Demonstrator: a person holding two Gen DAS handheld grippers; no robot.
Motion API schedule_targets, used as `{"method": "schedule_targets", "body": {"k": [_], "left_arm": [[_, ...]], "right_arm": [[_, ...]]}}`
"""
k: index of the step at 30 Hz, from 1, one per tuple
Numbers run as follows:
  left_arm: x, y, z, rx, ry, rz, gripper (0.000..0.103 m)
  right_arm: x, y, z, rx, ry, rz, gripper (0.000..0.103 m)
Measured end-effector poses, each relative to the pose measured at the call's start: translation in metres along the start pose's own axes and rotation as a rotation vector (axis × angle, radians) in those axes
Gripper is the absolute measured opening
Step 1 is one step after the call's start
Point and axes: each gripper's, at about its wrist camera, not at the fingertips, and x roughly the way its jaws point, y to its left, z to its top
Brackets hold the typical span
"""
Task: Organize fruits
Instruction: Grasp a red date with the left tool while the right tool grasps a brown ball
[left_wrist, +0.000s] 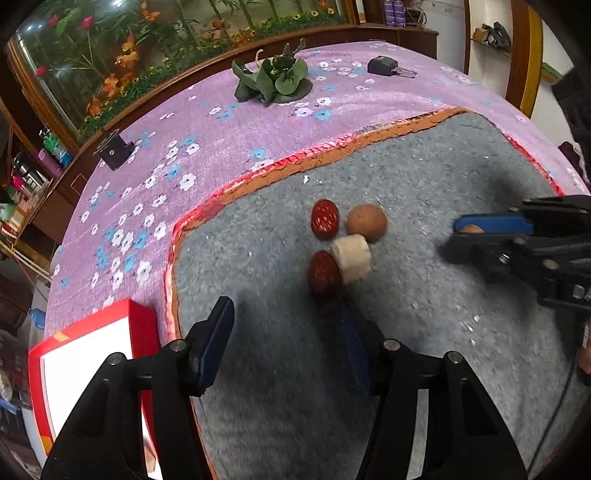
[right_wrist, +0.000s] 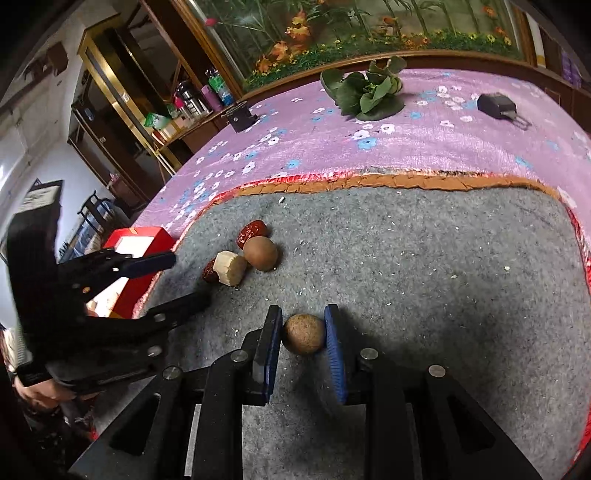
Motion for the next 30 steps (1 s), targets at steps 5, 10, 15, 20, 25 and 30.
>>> {"method": "schedule_targets", "body": {"k": [5, 10, 15, 20, 25, 30], "left_arm": [[0.006, -0.003, 0.011, 0.024, -0.001, 0.001, 0.046], [0.011, -0.007, 0.02, 0.025, -0.008, -0.011, 0.044], [0.011, -0.008, 0.025, 0.01, -0.006, -0.041, 0.044], [0.012, -0.006, 0.029, -0.03, 0.0, -0.072, 0.049], [0.015, -0.011, 0.034, -0.028, -0.008, -0.069, 0.051], [0.021, -0.014, 0.04, -0.04, -0.01, -0.06, 0.051]], "right_arm": [[-0.001, -0.003, 0.0, 0.025, 0.002, 0.017, 0.025], [0.0, -0.002, 0.0, 0.025, 0.0, 0.016, 0.025], [-0.001, -0.001, -0.001, 0.014, 0.007, 0.016, 0.025], [-0.003, 0.0, -0.002, 0.005, 0.024, 0.022, 0.028], [-0.003, 0.007, -0.003, -0.038, 0.034, 0.003, 0.031], [-0.002, 0.02, -0.007, -0.122, 0.031, -0.058, 0.031]]}}
